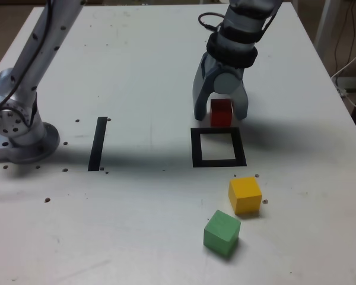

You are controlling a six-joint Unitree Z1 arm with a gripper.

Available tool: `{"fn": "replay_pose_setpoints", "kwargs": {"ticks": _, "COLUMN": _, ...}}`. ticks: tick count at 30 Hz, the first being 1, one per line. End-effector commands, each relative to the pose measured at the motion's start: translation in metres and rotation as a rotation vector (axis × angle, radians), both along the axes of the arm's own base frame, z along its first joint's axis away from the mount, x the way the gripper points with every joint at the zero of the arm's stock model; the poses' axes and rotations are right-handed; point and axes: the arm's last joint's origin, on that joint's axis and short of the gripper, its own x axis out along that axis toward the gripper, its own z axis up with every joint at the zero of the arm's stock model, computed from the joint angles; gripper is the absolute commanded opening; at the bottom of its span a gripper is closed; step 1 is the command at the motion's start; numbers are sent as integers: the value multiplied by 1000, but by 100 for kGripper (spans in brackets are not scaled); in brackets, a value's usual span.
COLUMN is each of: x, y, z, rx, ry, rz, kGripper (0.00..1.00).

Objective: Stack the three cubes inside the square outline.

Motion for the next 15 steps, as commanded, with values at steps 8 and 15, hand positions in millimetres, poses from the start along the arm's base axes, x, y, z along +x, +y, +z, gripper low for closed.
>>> {"fn": "replay_pose_setpoints", "kwargs": {"ticks": 8, "x": 1, "y": -2, "z": -3, "rx": -6, "ry": 7, "rz": -8, "kGripper": 21}}
{"fn": "replay_pose_setpoints", "kwargs": {"ticks": 15, "x": -1, "y": -7, "z": -1, "rx": -10, "ry": 7, "rz": -17, "kGripper": 21}}
